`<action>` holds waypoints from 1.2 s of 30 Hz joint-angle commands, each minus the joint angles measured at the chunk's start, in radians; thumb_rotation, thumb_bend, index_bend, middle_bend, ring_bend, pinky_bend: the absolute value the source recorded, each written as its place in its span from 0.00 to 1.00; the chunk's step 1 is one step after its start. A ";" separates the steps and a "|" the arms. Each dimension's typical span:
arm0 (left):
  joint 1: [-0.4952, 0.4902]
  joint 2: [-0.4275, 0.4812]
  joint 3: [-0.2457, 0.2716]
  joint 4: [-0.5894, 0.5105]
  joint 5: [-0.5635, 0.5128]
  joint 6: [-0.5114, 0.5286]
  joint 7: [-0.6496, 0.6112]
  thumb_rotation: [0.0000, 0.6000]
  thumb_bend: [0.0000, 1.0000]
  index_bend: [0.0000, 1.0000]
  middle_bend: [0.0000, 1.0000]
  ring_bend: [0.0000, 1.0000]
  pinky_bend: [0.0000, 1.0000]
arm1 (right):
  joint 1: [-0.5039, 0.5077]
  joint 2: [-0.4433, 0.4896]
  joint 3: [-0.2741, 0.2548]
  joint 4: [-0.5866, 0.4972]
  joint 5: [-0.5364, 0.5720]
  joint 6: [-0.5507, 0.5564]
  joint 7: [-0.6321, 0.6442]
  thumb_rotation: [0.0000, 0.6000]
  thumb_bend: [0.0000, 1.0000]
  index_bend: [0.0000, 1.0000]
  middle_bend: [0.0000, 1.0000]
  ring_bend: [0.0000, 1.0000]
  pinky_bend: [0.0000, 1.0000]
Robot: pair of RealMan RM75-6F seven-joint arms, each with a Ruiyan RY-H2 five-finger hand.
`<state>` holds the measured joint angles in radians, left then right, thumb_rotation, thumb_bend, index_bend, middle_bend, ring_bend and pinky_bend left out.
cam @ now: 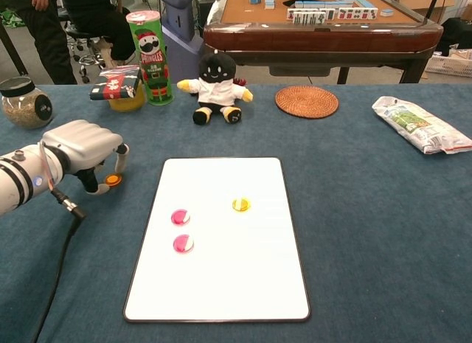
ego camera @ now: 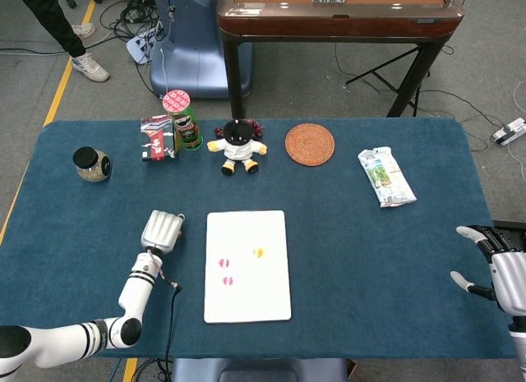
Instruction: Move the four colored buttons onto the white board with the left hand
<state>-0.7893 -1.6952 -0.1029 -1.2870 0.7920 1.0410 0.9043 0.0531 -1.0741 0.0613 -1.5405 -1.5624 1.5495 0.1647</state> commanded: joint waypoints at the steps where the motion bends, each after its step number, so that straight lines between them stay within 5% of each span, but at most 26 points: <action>1: -0.001 0.000 -0.001 0.000 -0.004 0.000 0.005 1.00 0.32 0.52 1.00 1.00 1.00 | 0.000 0.000 0.000 0.000 0.000 0.001 0.000 1.00 0.00 0.25 0.26 0.20 0.35; 25: -0.006 0.006 -0.005 -0.018 -0.021 0.002 0.014 1.00 0.32 0.57 1.00 1.00 1.00 | -0.001 0.001 0.001 0.001 0.000 0.003 0.004 1.00 0.00 0.25 0.26 0.20 0.35; 36: -0.002 0.051 -0.004 -0.122 0.021 0.039 0.006 1.00 0.32 0.58 1.00 1.00 1.00 | 0.000 0.001 0.000 0.000 0.000 0.000 0.001 1.00 0.00 0.25 0.26 0.20 0.35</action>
<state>-0.7918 -1.6550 -0.1055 -1.3906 0.8061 1.0717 0.9108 0.0531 -1.0732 0.0614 -1.5403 -1.5622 1.5498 0.1662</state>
